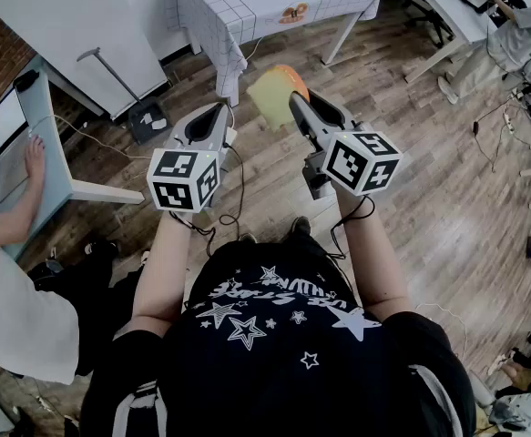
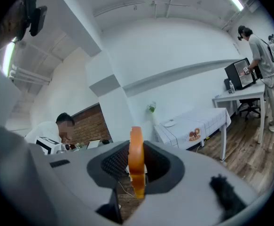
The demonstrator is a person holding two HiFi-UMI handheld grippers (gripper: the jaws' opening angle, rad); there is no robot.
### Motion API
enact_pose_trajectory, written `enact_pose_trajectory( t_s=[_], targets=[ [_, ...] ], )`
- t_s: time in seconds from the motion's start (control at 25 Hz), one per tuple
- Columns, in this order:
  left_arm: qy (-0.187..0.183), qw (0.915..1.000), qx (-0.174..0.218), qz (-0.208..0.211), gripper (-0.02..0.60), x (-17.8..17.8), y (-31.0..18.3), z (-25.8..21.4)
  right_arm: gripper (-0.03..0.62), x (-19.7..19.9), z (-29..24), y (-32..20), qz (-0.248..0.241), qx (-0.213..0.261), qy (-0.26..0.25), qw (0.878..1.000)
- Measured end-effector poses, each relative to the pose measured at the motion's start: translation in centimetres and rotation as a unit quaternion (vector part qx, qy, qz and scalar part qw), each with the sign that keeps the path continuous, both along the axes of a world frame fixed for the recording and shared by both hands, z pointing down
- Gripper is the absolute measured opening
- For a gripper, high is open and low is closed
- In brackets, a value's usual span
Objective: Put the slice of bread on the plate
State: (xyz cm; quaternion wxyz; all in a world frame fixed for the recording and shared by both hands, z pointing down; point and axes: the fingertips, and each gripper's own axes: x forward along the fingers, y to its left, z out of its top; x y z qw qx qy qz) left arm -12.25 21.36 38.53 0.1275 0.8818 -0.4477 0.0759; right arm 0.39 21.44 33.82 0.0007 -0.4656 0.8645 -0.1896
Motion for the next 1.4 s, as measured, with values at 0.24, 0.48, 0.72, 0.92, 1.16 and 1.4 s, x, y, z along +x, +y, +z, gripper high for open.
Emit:
enact_pose_trajectory(
  t_s=[0.24,0.48,0.72,0.92,1.16,1.4],
  targets=[
    [-0.003,0.9999,0.014,0.009,0.008,-0.5,0.2,-0.4,0.095,-1.5,-0.4,0.4,-0.011,0.005,0.003,1.0],
    [-0.001,0.9996,0.023,0.015,0.008,-0.1,1.4,-1.1,0.095,-1.5,-0.4,1.3,-0.017,0.003,0.004,1.0],
    [-0.011,0.9995,0.026,0.013,0.008,-0.4,2.4,-1.0,0.095,-2.0,-0.2,2.0,-0.026,0.005,0.002,1.0],
    [-0.009,0.9993,0.031,0.018,0.008,-0.2,2.8,-1.0,0.095,-1.7,0.0,2.6,-0.026,0.004,0.0,1.0],
    [-0.002,0.9994,0.024,0.025,0.008,0.5,3.2,-0.1,0.095,-0.6,0.4,3.3,-0.012,0.002,0.005,1.0],
    [-0.004,0.9996,0.014,0.022,0.008,1.0,2.0,0.5,0.095,0.1,1.3,1.2,-0.01,-0.014,0.009,1.0]
  ],
)
